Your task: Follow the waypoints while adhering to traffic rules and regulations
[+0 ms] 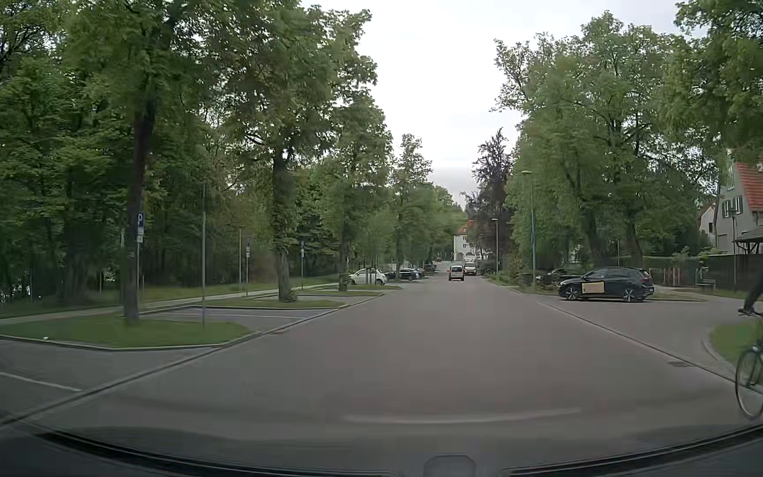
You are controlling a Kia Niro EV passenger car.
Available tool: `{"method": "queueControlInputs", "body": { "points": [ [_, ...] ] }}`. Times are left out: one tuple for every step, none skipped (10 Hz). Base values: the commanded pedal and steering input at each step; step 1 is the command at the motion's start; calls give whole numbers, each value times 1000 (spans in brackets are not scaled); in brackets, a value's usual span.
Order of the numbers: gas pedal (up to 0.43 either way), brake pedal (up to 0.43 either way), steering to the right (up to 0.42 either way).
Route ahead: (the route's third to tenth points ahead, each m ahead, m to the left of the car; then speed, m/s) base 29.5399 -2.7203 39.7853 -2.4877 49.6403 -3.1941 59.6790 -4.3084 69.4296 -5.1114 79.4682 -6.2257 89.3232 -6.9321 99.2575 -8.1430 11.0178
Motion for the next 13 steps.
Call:
{"method": "queueControlInputs", "body": {
  "points": [
    [311,0,24],
    [299,0,27],
    [287,0,28],
    [287,0,28],
    [268,0,28],
    [268,0,28],
    [260,0,28],
    [248,0,27],
    [248,0,26],
    [240,0,25],
    [228,0,23],
    [220,0,20],
    [209,0,18]
  ]
}}
